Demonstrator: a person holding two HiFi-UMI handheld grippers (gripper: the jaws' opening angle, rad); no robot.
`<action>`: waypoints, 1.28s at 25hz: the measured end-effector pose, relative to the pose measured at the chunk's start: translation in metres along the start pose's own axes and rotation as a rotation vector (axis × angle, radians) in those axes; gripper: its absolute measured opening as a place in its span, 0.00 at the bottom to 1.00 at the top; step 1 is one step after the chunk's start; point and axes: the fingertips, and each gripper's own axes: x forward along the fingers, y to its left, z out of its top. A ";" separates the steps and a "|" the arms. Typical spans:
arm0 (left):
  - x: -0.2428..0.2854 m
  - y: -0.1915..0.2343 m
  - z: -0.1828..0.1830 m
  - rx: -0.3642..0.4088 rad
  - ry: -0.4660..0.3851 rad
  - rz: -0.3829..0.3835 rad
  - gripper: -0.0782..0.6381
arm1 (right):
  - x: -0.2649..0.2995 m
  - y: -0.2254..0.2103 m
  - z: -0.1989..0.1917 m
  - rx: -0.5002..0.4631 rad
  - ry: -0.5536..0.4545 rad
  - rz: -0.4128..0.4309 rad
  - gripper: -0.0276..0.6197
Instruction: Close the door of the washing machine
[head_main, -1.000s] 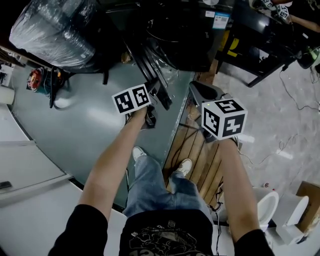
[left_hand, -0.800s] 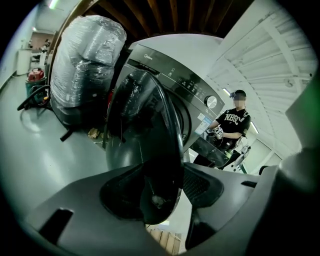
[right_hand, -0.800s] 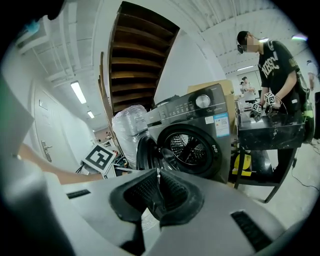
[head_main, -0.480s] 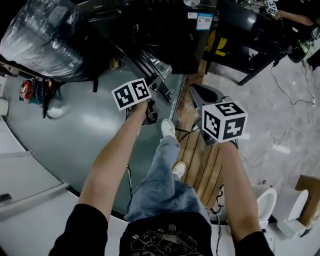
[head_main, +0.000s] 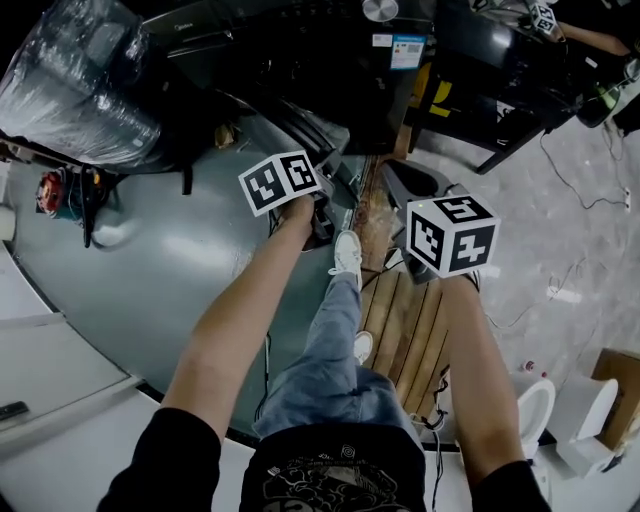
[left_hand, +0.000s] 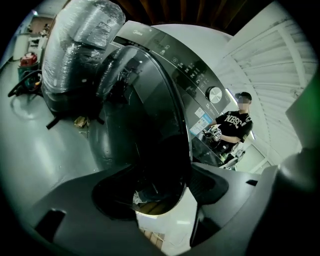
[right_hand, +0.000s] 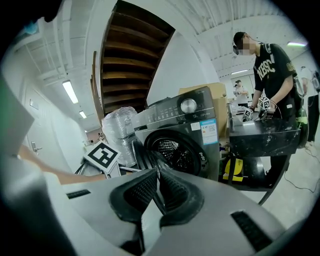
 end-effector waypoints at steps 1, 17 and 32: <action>0.004 -0.002 0.002 -0.015 -0.003 -0.007 0.55 | 0.003 -0.002 0.001 0.000 0.001 0.001 0.08; 0.070 -0.036 0.023 -0.150 0.007 -0.086 0.61 | 0.030 -0.043 0.000 0.046 0.028 -0.020 0.08; 0.110 -0.060 0.055 -0.193 0.008 -0.095 0.63 | 0.052 -0.082 0.017 0.067 0.024 -0.062 0.08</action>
